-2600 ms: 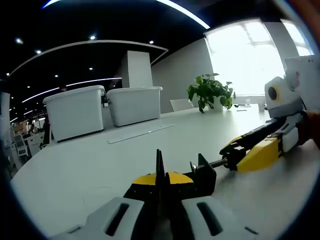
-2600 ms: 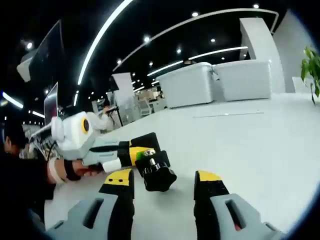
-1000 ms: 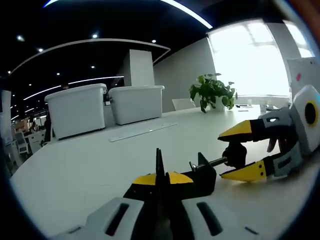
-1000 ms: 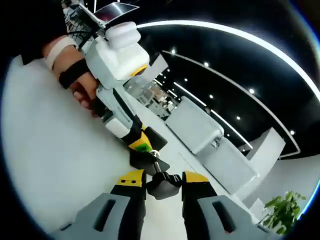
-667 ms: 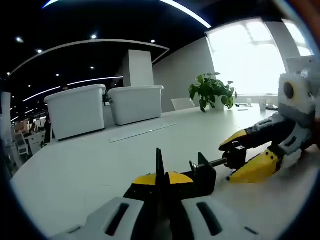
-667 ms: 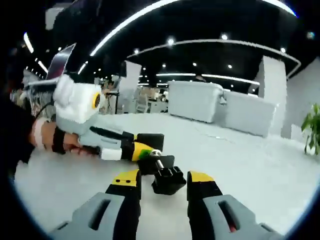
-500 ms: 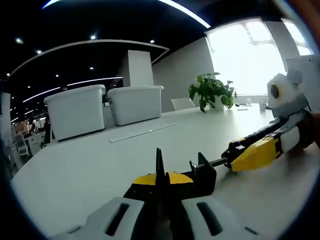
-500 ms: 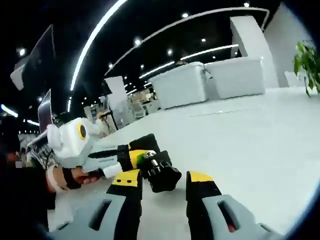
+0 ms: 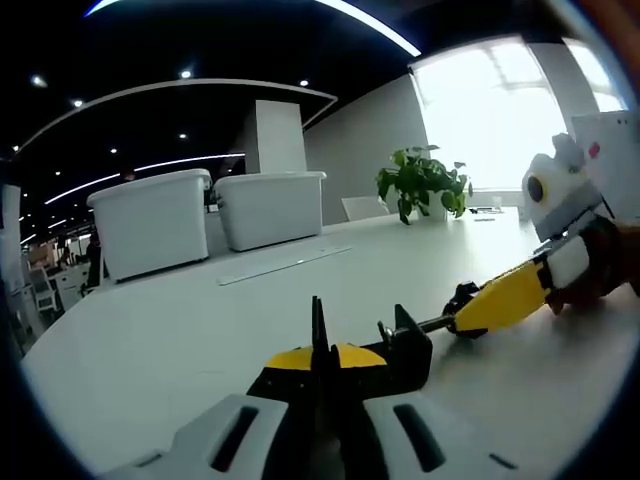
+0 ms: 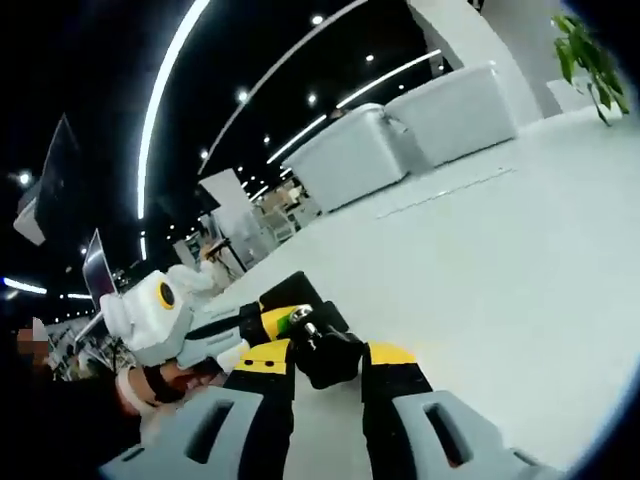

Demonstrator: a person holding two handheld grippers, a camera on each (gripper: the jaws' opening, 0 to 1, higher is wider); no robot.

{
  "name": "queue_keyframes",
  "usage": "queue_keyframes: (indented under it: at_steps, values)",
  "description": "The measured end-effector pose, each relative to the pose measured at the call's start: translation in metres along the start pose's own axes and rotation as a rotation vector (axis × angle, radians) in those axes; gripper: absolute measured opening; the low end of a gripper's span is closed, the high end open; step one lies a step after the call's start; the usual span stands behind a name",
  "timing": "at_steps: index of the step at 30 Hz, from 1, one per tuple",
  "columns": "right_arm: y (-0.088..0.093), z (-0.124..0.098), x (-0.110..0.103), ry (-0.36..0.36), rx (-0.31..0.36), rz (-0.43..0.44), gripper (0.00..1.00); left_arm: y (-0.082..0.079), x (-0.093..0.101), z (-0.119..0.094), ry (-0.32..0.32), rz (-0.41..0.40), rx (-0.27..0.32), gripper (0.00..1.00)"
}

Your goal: Clamp the fixed fixture on the desktop, loosen the retaining clip, secure it to the edge of the desk, and tighten the retaining clip.

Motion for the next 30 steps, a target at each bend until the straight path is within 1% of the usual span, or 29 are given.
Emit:
queue_keyframes:
  at_steps: [2,4,5,7,10,11,14,18,19,20,22,25,29,30]
  values:
    - [-0.002,-0.002,-0.003,0.008,0.01,-0.109,0.23,0.0,0.001,-0.001,0.0,-0.001,0.0,0.05]
    - [-0.004,-0.005,-0.008,0.03,0.028,-0.292,0.23,0.0,0.002,-0.002,0.0,-0.001,0.0,0.05]
    - [-0.004,-0.003,0.004,0.046,0.025,-0.364,0.23,0.001,0.002,-0.002,0.0,-0.002,0.0,0.05]
    - [-0.006,-0.003,0.001,0.069,0.035,-0.506,0.23,0.001,0.003,-0.003,0.0,-0.002,0.0,0.05]
    - [-0.006,-0.005,-0.003,0.089,0.048,-0.608,0.23,0.001,0.004,-0.004,0.0,-0.002,0.0,0.05]
    - [-0.006,0.0,0.007,0.09,0.047,-0.635,0.23,0.001,0.004,-0.004,0.0,-0.001,0.0,0.05]
    - [-0.007,0.001,0.009,0.128,0.051,-0.774,0.23,0.001,0.004,-0.005,-0.001,-0.001,-0.001,0.05]
    - [-0.009,0.005,0.012,0.163,0.049,-0.883,0.23,0.001,0.004,-0.005,-0.005,-0.003,-0.001,0.05]
    - [-0.01,0.006,0.012,0.174,0.048,-0.928,0.23,0.001,0.004,-0.005,-0.006,-0.001,-0.001,0.05]
    - [-0.012,0.007,0.011,0.175,0.062,-0.95,0.23,0.001,0.003,-0.004,-0.006,-0.001,-0.002,0.05]
    - [-0.011,0.011,0.016,0.181,0.059,-0.957,0.23,0.0,0.001,-0.002,-0.007,-0.002,-0.001,0.05]
    - [-0.014,0.014,0.019,0.185,0.063,-0.966,0.24,0.0,0.001,-0.003,-0.012,0.001,-0.001,0.05]
    - [-0.015,0.014,0.021,0.167,0.057,-0.924,0.25,0.0,0.002,-0.004,-0.013,0.003,0.0,0.05]
    - [-0.013,0.014,0.021,0.154,0.044,-0.867,0.25,0.0,0.002,-0.004,-0.013,0.0,-0.001,0.05]
Point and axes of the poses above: the point that each gripper's makers call its tool centre point, and the gripper's own axes: z roughly forward along the fingers, x roughly to its right, y roughly out of its underside, the point moved 1 cm from there along -z, roughly backward along the fingers, and after that the axes turned 13 degrees about -z, right-handed, at the moved point
